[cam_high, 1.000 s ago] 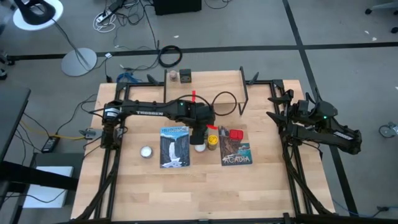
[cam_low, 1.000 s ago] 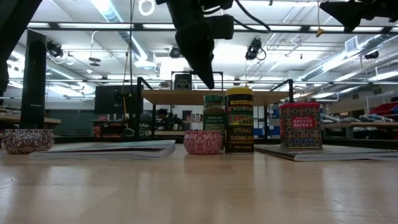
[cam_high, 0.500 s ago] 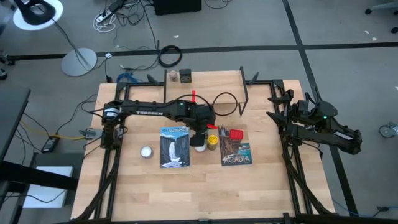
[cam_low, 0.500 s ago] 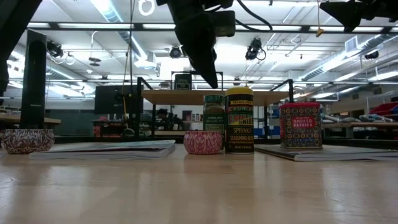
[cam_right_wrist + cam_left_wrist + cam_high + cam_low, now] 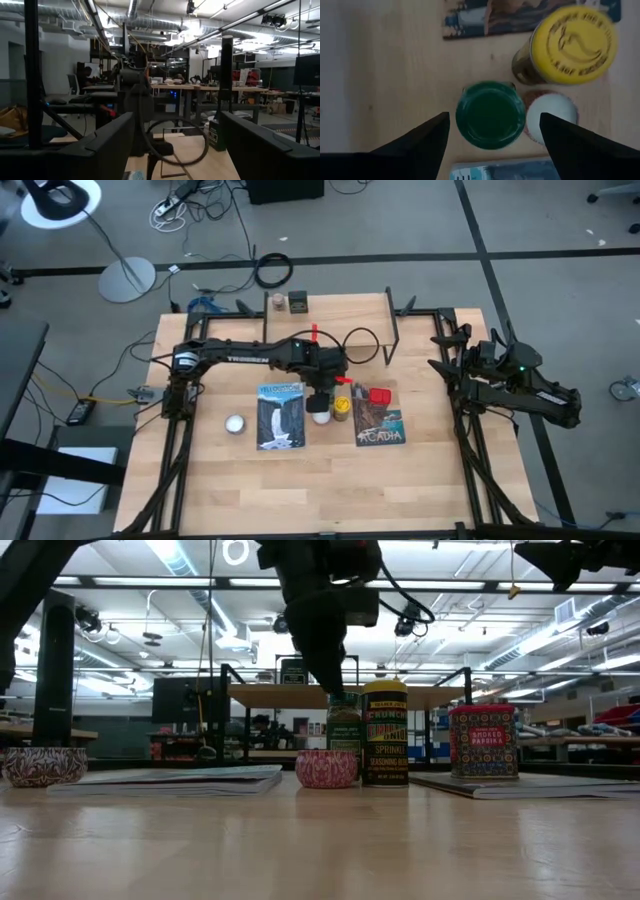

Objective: Shelf spices
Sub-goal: Put the green spice on the shelf

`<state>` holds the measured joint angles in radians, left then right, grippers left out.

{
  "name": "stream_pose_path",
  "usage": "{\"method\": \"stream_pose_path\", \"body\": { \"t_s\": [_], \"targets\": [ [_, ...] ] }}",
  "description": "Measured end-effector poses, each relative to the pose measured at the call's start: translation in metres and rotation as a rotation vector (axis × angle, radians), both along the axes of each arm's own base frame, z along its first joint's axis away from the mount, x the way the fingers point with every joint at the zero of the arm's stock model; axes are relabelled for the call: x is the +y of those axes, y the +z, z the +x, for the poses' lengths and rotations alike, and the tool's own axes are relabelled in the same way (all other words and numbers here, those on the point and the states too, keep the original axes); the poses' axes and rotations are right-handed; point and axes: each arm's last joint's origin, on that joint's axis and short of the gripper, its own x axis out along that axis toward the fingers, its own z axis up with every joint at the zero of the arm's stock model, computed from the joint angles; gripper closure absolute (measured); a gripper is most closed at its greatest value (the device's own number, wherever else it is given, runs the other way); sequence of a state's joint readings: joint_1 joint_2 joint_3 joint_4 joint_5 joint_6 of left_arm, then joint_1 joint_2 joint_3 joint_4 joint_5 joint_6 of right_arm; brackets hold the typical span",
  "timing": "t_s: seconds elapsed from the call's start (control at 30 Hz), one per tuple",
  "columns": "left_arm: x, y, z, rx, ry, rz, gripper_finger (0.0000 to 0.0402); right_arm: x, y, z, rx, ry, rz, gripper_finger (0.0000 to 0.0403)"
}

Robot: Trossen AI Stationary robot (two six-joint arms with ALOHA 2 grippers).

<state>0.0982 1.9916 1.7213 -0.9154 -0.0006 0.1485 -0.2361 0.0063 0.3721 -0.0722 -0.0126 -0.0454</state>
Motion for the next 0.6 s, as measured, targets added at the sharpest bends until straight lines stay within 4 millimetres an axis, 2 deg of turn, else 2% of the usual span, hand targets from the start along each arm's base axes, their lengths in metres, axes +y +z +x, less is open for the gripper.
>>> {"method": "stream_pose_path", "body": {
  "t_s": [0.27,0.43,0.6],
  "targets": [
    [0.000,-0.020,0.008,0.036,-0.004,-0.023,0.0125,0.000,0.000,0.000,-0.003,0.000,-0.001,0.0110],
    [0.000,-0.020,0.010,0.020,-0.004,-0.023,0.0148,0.000,0.000,0.000,-0.003,0.000,-0.001,0.0110],
    [0.000,-0.019,0.010,0.014,-0.009,-0.041,0.0191,0.000,0.000,0.000,-0.002,0.000,-0.001,0.0110]
  ]
}}
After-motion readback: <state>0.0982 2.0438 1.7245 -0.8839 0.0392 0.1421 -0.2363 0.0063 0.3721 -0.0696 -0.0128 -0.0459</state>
